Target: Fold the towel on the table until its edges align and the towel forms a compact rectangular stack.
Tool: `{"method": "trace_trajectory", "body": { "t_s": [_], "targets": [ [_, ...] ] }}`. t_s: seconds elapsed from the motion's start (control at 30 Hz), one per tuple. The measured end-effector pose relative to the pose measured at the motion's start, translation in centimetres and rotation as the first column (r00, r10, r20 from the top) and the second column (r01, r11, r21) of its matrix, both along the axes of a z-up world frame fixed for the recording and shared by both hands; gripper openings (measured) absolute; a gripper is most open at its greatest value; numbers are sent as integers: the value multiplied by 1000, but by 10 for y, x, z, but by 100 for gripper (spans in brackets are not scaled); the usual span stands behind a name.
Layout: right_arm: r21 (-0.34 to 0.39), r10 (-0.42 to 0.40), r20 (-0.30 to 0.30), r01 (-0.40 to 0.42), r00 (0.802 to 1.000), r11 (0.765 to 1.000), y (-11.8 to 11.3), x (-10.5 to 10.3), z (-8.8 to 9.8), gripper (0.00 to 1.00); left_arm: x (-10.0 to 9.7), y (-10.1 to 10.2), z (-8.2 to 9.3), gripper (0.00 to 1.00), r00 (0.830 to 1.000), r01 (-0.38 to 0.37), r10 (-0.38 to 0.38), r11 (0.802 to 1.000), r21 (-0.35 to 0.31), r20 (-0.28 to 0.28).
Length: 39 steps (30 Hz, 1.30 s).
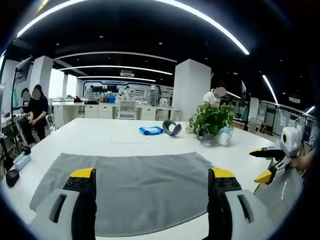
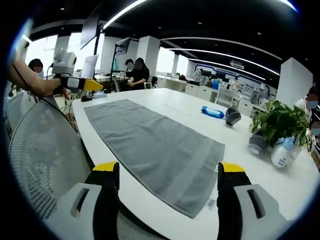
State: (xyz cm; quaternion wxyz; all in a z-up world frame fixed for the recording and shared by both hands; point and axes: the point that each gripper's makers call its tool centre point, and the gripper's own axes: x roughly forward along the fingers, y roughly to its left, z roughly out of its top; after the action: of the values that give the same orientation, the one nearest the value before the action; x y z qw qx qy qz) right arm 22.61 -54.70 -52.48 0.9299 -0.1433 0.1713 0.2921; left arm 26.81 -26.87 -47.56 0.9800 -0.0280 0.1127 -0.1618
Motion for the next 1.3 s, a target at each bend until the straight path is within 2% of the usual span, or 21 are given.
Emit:
{"method": "trace_trajectory", "body": {
  "t_s": [0.7, 0.93, 1.1, 1.17, 1.3],
  "targets": [
    [7, -16, -14, 16, 1000, 1000, -4, 2, -2, 78, 0, -10, -9, 93, 998, 47, -46, 999, 8, -46],
    [-39, -35, -60, 33, 998, 999, -10, 2, -13, 77, -5, -26, -13, 92, 991, 118, -117, 993, 7, -70],
    [-71, -37, -47, 33, 998, 997, -11, 1, -12, 73, -3, -22, -8, 93, 993, 104, -104, 995, -6, -50],
    [-77, -39, -63, 34, 997, 996, -12, 1, -15, 73, -2, -16, -10, 92, 995, 86, -86, 996, 7, -54],
    [-98, -53, -85, 44, 995, 994, -14, 1, -20, 72, 0, -14, -12, 93, 994, 85, -85, 996, -6, -70]
  ]
}}
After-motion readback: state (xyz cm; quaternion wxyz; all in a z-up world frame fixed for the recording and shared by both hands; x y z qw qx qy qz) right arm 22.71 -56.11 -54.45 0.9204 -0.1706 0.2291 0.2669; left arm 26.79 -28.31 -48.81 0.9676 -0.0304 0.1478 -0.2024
